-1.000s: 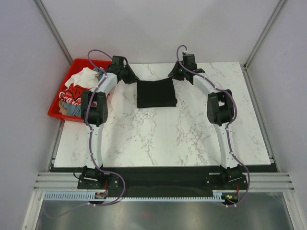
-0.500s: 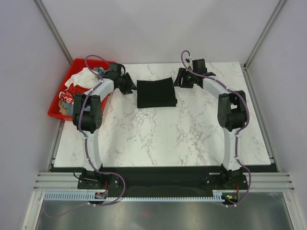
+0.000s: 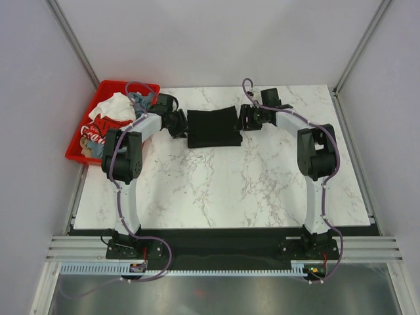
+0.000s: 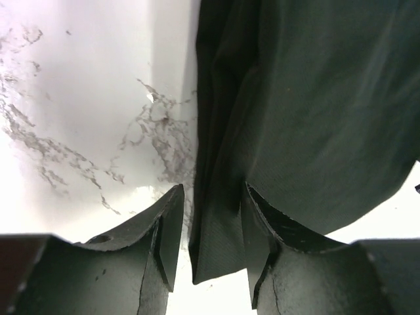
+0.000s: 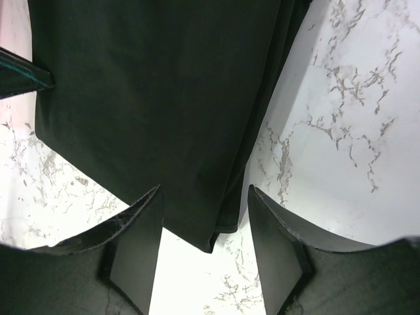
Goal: Fold and stack the t-shirts
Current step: Fold the tshirt
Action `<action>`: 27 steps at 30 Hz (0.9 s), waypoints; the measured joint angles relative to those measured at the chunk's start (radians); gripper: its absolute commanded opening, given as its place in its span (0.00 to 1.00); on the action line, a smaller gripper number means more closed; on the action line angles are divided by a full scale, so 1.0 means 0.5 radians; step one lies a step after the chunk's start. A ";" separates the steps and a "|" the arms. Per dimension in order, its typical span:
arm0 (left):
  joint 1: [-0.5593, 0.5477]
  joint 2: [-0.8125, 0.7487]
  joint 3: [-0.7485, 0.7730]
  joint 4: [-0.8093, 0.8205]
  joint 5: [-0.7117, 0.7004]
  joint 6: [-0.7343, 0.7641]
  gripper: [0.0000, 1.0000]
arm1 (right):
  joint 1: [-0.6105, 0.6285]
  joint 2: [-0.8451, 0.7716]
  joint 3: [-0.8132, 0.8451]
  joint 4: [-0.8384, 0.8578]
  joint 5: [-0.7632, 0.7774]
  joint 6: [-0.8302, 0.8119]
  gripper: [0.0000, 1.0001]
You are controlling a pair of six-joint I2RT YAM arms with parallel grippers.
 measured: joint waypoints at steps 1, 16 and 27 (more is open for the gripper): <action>0.002 0.006 0.000 0.000 0.000 0.000 0.47 | 0.001 0.009 0.000 0.000 -0.009 -0.004 0.59; 0.004 0.050 0.001 0.017 0.022 0.001 0.42 | 0.018 0.047 -0.142 0.058 -0.039 -0.028 0.37; 0.000 -0.021 -0.177 0.092 0.139 -0.002 0.27 | 0.026 -0.069 -0.410 0.172 -0.088 0.040 0.12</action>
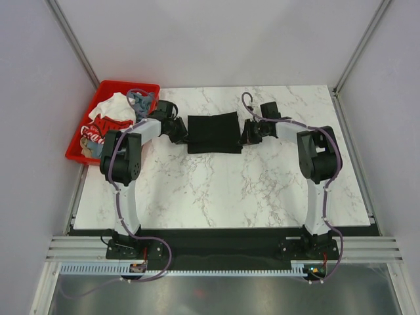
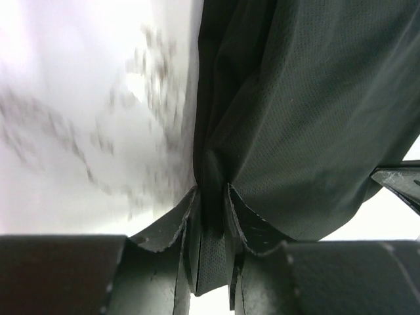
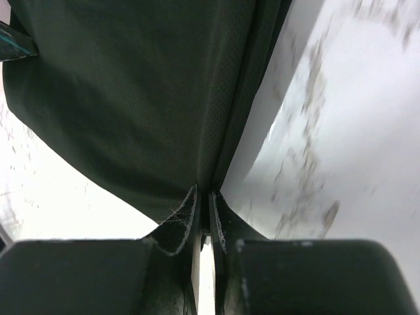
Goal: Fold and stack the t-shirts
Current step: Fold the tshirt
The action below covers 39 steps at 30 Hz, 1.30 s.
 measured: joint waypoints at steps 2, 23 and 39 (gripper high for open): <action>-0.012 -0.063 -0.096 0.000 0.014 -0.001 0.29 | 0.005 -0.071 -0.101 -0.002 0.003 0.017 0.12; -0.125 -0.531 -0.394 -0.092 0.027 -0.070 0.43 | 0.017 -0.510 -0.449 -0.204 0.218 0.034 0.57; -0.105 0.101 0.311 -0.091 0.032 -0.034 0.40 | -0.026 0.174 0.451 -0.272 0.258 -0.032 0.37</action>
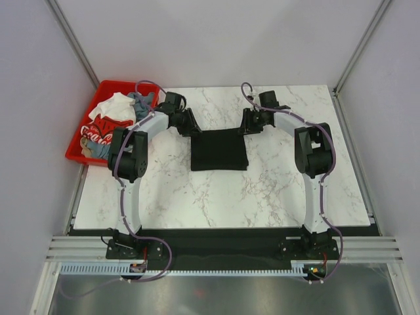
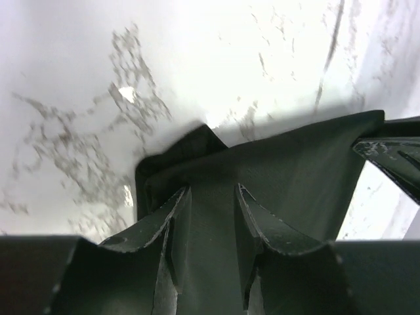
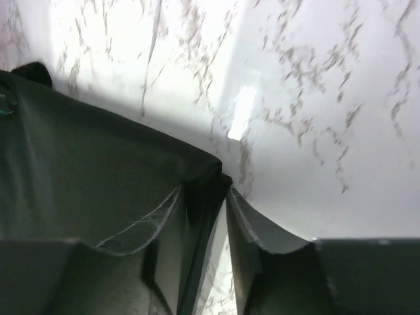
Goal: Fold and stack the t-shirts
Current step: Fold the tshirt
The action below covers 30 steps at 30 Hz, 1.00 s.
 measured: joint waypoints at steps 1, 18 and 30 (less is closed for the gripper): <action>0.007 0.039 0.031 -0.004 -0.001 0.007 0.40 | -0.002 0.031 0.026 0.000 -0.005 0.004 0.33; 0.060 0.200 0.248 -0.002 0.098 0.022 0.49 | -0.089 0.111 0.070 0.204 -0.076 0.137 0.51; 0.066 -0.600 -0.311 0.018 0.202 0.023 0.47 | -0.147 -0.214 -0.165 0.118 -0.101 0.264 0.15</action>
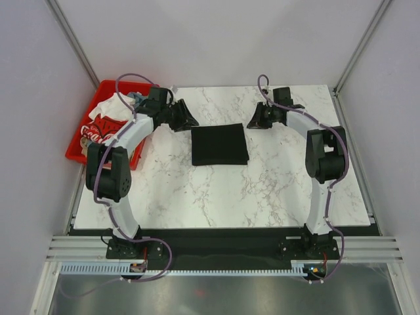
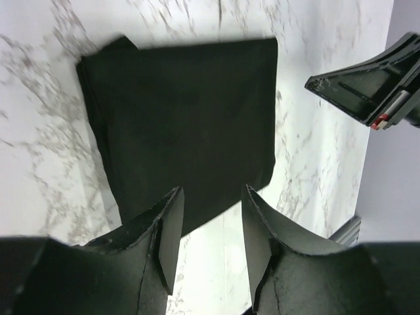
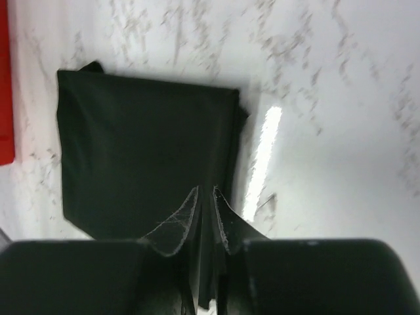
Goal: Fold and stack the t-shirts
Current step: Fold the tshirt
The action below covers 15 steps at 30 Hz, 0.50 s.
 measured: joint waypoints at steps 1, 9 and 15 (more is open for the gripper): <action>-0.018 -0.044 -0.058 0.002 0.011 0.001 0.45 | 0.014 -0.054 -0.041 -0.010 -0.002 0.006 0.13; -0.235 -0.086 -0.426 -0.005 0.025 0.001 0.42 | 0.301 -0.333 -0.446 0.193 -0.201 0.092 0.14; -0.278 -0.085 -0.524 0.011 -0.029 0.000 0.41 | 0.467 -0.278 -0.632 0.377 -0.394 0.176 0.15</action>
